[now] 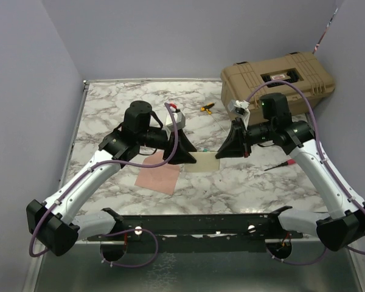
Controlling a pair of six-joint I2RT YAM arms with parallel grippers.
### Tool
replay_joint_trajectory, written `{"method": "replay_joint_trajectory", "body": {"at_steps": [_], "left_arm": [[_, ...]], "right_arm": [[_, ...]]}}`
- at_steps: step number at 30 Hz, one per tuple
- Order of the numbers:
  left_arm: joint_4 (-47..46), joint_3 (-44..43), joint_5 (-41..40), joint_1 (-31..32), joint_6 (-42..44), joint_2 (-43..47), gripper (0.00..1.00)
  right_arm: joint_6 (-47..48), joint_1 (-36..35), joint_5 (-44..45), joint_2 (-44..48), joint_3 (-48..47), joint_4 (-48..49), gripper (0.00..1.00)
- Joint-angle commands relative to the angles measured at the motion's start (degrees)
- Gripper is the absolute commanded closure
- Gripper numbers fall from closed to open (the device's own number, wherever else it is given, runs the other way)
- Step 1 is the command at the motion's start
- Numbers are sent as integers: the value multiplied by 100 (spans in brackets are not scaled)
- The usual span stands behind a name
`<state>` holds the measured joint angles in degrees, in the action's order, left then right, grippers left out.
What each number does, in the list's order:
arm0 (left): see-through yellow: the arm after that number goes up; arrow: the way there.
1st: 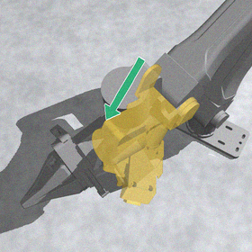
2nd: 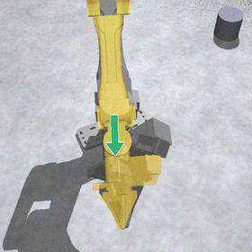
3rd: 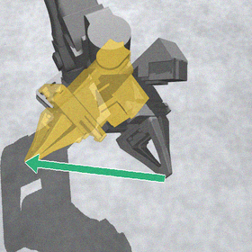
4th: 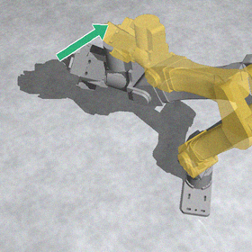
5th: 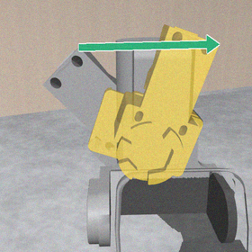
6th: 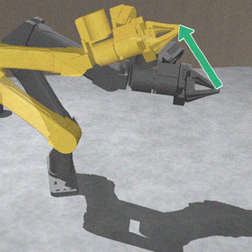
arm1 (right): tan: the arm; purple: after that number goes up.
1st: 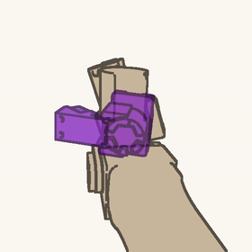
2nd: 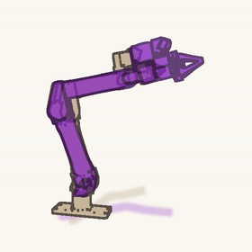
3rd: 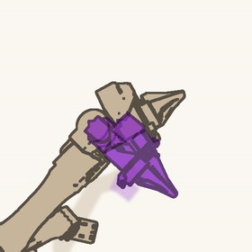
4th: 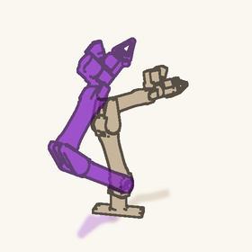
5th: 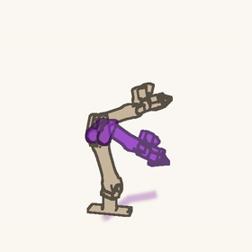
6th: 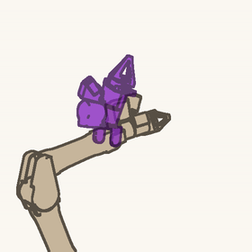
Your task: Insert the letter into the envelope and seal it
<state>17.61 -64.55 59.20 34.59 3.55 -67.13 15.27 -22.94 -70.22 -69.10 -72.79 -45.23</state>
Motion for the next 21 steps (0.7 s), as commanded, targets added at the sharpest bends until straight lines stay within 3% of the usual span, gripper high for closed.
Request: {"method": "replay_joint_trajectory", "body": {"at_steps": [1,3,7,13,17,19,21], "left_arm": [[-87,158,691,-14,57,157,67],[-97,244,710,-9,36,158,83],[-108,151,760,-13,-168,86,98],[-250,-34,771,25,-285,140,100],[-275,-4,361,22,-323,293,30],[-275,6,220,22,-253,336,20],[-333,-57,185,34,-314,269,21]], "right_arm": [[9,-43,-117,336,-95,-103,99],[-72,-44,-85,595,19,-20,99],[-515,-43,95,1078,355,518,99],[-477,-44,160,1102,186,350,99],[-479,-43,198,1139,152,398,99],[-464,-42,199,1144,164,426,99],[-443,-42,164,1125,193,445,99]]}}
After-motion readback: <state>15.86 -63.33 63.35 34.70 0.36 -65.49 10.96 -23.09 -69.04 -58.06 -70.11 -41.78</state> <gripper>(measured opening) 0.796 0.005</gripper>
